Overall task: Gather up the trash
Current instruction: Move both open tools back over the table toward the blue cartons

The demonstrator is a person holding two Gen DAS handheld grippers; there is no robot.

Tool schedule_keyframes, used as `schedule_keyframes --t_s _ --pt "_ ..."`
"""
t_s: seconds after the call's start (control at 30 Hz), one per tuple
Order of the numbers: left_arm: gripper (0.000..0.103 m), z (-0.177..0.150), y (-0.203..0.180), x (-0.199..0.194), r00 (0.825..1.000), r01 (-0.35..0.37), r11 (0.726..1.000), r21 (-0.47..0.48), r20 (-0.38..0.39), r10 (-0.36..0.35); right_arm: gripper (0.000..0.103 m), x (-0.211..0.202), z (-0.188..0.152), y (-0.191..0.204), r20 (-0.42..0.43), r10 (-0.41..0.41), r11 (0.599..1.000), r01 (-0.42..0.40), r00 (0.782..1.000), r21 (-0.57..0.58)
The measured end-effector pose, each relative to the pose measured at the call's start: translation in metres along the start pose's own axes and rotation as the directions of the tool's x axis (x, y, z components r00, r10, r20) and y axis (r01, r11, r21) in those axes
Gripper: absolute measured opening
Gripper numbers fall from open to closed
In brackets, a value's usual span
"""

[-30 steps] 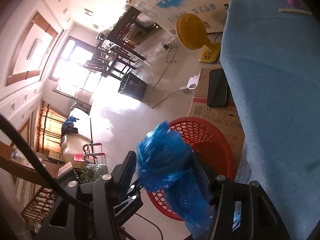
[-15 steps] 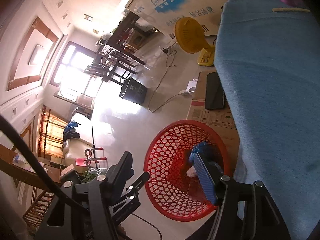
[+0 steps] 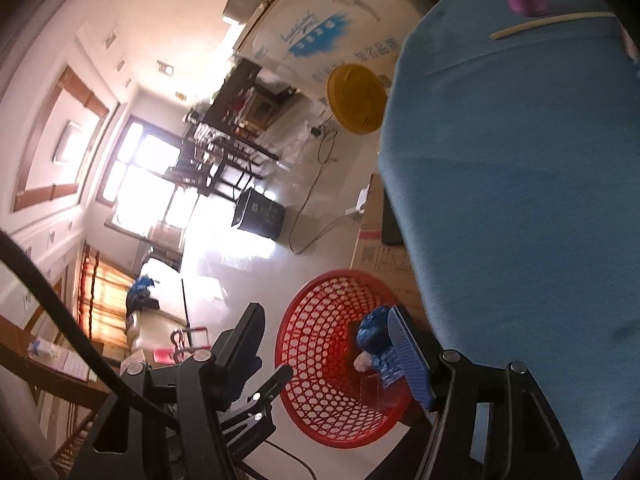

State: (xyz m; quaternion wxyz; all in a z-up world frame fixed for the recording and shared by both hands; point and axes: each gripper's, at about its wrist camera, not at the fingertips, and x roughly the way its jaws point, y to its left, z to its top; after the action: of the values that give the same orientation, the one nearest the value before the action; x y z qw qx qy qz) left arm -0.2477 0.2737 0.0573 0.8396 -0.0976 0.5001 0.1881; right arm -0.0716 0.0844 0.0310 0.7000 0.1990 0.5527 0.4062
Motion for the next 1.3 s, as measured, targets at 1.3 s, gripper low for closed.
schedule_keyframes --t_s 1.3 --pt "0.063 0.073 -0.232 -0.036 0.973 0.21 0.897 0.39 0.002 -0.229 0.068 -0.259 0.0 -0.215 0.396 -0.503 0.86 0.396 0.768 0.322"
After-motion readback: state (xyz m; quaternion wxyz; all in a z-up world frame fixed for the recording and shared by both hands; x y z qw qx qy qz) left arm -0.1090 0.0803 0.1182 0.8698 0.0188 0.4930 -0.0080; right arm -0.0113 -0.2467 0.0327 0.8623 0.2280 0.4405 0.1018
